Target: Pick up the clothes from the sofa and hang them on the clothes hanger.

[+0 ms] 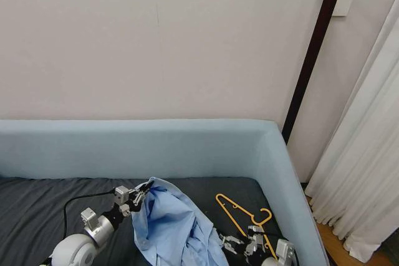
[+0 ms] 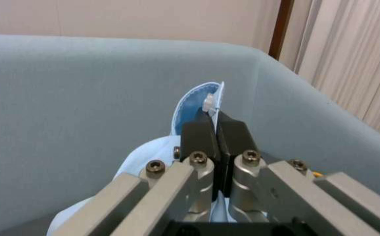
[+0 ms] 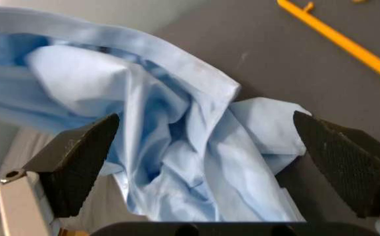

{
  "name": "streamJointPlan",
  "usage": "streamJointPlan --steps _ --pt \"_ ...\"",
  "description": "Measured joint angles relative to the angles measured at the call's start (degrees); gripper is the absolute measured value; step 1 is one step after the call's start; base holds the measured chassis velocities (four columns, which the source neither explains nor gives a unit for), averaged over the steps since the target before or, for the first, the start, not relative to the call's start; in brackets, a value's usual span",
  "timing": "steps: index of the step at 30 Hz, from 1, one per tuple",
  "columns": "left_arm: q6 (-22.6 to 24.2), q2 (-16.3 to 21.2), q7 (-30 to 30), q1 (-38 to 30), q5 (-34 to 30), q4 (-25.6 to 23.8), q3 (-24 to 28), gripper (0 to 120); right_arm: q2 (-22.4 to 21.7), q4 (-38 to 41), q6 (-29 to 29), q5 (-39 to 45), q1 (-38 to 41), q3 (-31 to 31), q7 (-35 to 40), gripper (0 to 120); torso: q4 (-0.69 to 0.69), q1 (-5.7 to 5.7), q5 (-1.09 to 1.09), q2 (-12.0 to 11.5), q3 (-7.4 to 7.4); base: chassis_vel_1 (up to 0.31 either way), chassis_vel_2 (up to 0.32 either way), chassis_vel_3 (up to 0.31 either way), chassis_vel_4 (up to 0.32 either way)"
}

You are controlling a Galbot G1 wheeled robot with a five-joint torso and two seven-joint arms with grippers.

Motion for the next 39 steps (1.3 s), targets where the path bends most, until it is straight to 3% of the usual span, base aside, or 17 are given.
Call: streamJointPlan --steps 8,19,32,39 --pt "-0.3 0.1 0.2 1.1 0.2 -0.9 -0.8 0 4.3 -11.2 -1.0 0.5 8.5 -2.2 0.2 100 -0.02 0.0 0.0 0.0 0.0 0.0 0.0 0.0 0.0" --pt "-0.3 -0.4 0.2 1.1 0.8 -0.9 -0.4 0 7.6 -19.2 -1.6 -0.8 11.2 -2.8 -0.6 100 -0.04 0.0 0.0 0.0 0.0 0.0 0.0 0.0 0.0" --pt "-0.2 -0.8 0.2 1.1 1.1 -0.2 -0.3 0 11.2 -23.2 -1.5 -2.9 12.6 -3.8 -2.1 56 -0.02 0.01 0.0 0.0 0.0 0.0 0.0 0.0 0.0" --pt "-0.3 -1.2 0.4 1.3 1.6 0.3 0.2 0 10.4 -24.5 -0.8 -3.9 13.2 -3.8 -3.4 29 -0.02 0.0 0.0 0.0 0.0 0.0 0.0 0.0 0.0"
